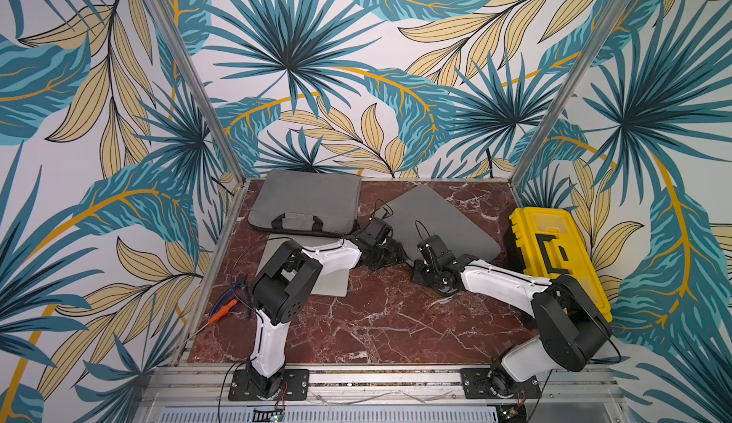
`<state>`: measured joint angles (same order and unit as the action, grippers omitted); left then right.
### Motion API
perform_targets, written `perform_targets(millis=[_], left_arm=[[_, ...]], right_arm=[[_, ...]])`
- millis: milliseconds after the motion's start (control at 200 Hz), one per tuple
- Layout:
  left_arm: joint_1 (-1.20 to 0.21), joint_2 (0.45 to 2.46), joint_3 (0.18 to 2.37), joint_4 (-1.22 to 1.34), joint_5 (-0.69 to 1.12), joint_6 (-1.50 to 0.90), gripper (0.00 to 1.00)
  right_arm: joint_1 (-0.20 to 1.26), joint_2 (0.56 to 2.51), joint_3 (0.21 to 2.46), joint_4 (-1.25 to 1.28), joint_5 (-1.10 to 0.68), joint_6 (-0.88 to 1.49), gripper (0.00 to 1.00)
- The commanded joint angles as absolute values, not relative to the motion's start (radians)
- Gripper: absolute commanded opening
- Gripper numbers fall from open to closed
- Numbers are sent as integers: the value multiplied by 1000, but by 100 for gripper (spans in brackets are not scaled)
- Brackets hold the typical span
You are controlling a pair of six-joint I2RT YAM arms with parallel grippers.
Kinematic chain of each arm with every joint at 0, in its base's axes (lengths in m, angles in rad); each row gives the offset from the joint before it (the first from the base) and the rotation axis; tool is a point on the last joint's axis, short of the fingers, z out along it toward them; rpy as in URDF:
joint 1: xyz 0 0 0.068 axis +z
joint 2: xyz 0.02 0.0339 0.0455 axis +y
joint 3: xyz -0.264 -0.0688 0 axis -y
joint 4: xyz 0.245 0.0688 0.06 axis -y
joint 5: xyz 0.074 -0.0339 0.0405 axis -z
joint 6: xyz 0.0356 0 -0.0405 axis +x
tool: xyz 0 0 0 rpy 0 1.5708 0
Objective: Open the zippered laptop bag and take out the laptop
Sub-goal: Unzip the zipper on the zippered laptop bag.
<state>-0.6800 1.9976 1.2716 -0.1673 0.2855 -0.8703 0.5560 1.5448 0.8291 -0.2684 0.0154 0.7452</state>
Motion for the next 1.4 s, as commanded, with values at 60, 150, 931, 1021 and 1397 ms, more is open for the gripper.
perform_targets(millis=[60, 150, 931, 1021, 1397], left_arm=[[-682, 2052, 1348, -109, 296, -901, 71], [-681, 2077, 1375, -110, 292, -906, 64], [-591, 2092, 1382, -89, 255, -907, 5], [-584, 2088, 1382, -89, 260, -884, 5], [-552, 2090, 1387, -90, 302, -839, 5]], right_arm=[[565, 1536, 825, -268, -9, 732, 0], [566, 1519, 802, -278, -28, 730, 0], [567, 1297, 632, -440, -30, 751, 0], [567, 1268, 616, -488, -21, 752, 0], [565, 1165, 567, -659, 41, 756, 0]])
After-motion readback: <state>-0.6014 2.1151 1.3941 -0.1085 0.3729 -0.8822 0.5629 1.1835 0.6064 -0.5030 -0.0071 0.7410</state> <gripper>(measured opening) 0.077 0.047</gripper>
